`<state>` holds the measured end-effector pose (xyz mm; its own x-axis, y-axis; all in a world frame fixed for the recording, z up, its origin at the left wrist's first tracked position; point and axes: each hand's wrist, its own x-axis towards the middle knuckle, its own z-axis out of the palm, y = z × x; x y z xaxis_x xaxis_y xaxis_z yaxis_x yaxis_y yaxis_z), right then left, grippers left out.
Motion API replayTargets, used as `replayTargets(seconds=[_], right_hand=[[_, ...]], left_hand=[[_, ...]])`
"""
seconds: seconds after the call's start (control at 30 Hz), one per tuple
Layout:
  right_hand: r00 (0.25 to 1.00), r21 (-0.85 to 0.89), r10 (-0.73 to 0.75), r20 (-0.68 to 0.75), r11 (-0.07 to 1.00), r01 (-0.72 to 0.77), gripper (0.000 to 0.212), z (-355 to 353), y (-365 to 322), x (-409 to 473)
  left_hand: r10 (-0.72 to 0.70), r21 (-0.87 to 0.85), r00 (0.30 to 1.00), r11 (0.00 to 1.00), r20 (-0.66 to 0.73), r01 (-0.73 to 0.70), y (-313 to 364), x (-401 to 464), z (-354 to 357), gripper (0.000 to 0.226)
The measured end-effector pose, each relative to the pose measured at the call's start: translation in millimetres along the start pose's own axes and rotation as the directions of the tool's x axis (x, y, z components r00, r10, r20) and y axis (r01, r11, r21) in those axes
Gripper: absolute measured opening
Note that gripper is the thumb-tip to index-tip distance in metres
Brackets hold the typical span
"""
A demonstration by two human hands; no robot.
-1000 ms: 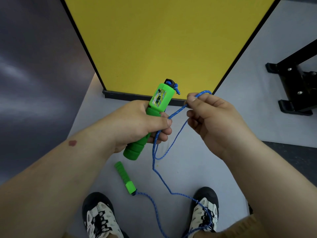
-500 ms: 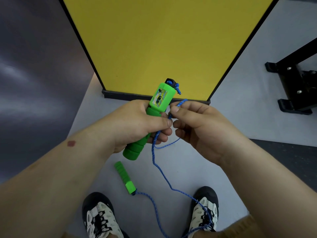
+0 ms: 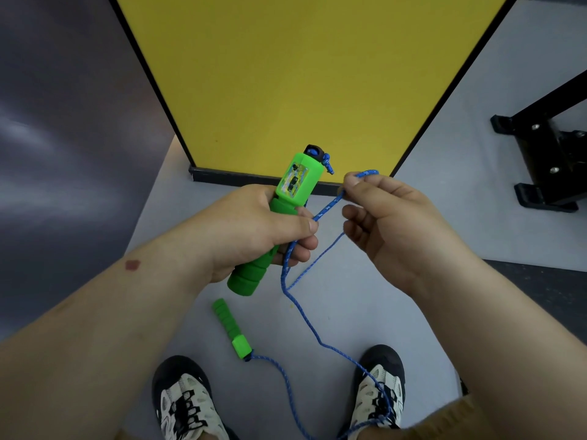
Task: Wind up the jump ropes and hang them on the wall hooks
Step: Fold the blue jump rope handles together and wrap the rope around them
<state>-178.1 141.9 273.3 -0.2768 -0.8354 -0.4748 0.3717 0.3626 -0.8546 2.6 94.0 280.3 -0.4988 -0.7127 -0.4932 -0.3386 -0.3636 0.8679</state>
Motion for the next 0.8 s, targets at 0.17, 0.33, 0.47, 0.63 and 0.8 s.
replayTargets(seconds=[0.17,0.33,0.47,0.63,0.8], right_hand=[[0.98,-0.132,0.085,0.178,0.989,-0.061,0.012,6,6,-7],[0.993,-0.168,-0.007,0.115,0.985,0.026,0.009,2,8,-2],[0.998,-0.095,-0.06,-0.022,0.994,0.057,0.018,-1,5,3],[0.99,-0.022,-0.079,-0.114,0.997,0.077,0.01,-5,-1,6],[0.999,-0.063,0.027,0.033,0.998,-0.024,0.009,0,3,1]], left_hand=[[0.006,0.01,1.0,1.0,-0.007,-0.006,1,-1,1,0.007],[-0.005,0.002,1.0,1.0,0.0,0.005,2,-1,1,0.009],[-0.007,0.002,1.0,1.0,0.008,0.007,1,0,1,0.01],[-0.006,-0.003,1.0,1.0,-0.004,0.006,3,-2,1,0.007],[-0.007,-0.003,1.0,1.0,-0.007,0.007,3,-2,2,0.008]])
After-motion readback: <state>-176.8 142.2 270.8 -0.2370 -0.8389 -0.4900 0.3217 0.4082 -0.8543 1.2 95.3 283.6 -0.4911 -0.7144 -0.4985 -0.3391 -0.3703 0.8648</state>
